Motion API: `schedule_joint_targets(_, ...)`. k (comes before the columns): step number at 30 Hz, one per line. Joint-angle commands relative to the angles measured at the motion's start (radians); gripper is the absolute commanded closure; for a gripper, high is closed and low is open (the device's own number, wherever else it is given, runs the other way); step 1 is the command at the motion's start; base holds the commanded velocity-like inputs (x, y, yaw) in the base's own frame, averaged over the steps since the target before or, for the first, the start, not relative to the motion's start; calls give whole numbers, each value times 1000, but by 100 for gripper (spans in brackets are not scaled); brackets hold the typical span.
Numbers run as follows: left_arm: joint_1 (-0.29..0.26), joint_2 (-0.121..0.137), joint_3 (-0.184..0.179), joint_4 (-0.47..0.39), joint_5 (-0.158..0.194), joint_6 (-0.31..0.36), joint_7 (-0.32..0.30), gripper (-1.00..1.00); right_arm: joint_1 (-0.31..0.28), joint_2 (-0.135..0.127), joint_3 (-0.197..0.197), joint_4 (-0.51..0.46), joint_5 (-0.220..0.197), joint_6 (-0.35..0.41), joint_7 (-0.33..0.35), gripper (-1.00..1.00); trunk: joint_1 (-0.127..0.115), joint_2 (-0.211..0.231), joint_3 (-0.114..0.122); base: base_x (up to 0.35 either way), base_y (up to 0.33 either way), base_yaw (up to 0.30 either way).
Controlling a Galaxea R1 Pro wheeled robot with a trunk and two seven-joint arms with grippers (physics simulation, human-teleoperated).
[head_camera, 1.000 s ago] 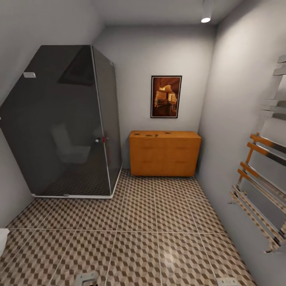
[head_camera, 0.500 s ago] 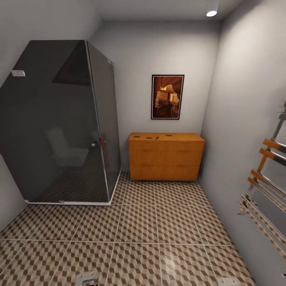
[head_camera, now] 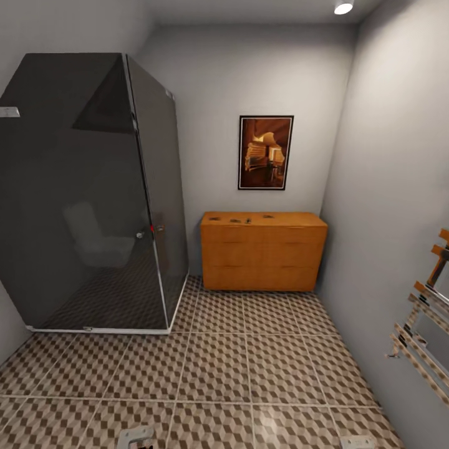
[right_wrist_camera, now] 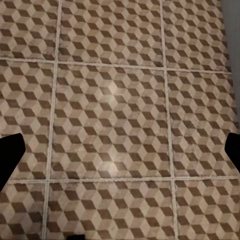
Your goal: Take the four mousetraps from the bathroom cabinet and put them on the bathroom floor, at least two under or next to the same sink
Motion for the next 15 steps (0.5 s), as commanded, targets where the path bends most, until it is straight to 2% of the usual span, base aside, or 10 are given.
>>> schedule_joint_targets(1,0,0,0,0,0,0,0,-100,0,0,0,0,0,0,0,-100,0,0,0,332,0,0)
schedule_joint_targets(15,0,-7,-1,0,0,0,-1,-100,0,0,6,0,2,0,-1,-100,0,0,0,332,0,0)
